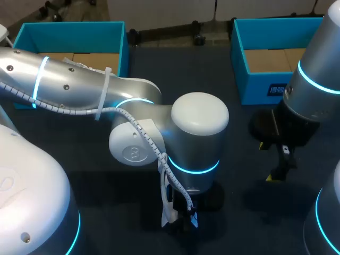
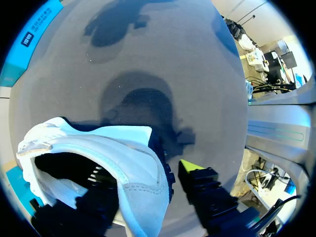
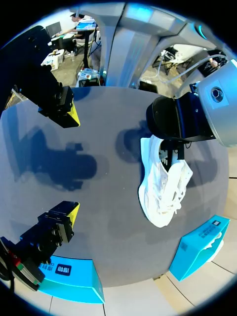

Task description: Take the shoe out of the shoebox, open the shoe tongue, remove and reinsert the insole, then place the shoe into the shoebox

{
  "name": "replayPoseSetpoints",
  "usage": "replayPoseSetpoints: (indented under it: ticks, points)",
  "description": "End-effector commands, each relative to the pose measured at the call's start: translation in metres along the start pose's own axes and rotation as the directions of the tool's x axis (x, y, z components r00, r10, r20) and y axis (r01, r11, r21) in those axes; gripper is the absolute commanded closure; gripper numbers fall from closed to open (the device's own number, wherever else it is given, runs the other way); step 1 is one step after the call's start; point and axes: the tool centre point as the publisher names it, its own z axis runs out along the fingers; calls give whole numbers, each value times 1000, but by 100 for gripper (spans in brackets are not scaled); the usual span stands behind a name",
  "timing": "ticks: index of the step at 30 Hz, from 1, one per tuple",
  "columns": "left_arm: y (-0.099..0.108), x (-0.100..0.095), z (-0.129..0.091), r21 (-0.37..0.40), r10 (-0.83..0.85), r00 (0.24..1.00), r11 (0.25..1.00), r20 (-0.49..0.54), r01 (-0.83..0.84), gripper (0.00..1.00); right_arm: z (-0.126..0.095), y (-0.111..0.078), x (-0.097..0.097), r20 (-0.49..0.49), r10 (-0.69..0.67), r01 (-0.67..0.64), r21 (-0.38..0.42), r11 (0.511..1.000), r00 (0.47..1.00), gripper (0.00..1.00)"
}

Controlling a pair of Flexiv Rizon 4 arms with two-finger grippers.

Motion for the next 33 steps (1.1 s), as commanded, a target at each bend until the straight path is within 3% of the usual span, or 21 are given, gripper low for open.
replayPoseSetpoints:
  ticks: [1, 10, 17, 33]
  points:
    - [1, 0, 0, 0, -4, 1000, 1000, 4, 4, 100, 2, 0, 0, 1, 0, 0, 0, 1000, 1000, 0]
    - [6, -2, -7, 4, -12, 1000, 1000, 14, 12, 100, 2, 0, 0, 1, 0, 0, 0, 1000, 1000, 0]
    - [20, -9, -32, 25, -17, 999, 1000, 40, 16, 100, 2, 0, 0, 1, 0, 0, 0, 1000, 1000, 0]
    - [99, -59, -122, 76, -48, 998, 996, 28, 46, 100, 2, 0, 0, 1, 0, 0, 0, 1000, 1000, 0]
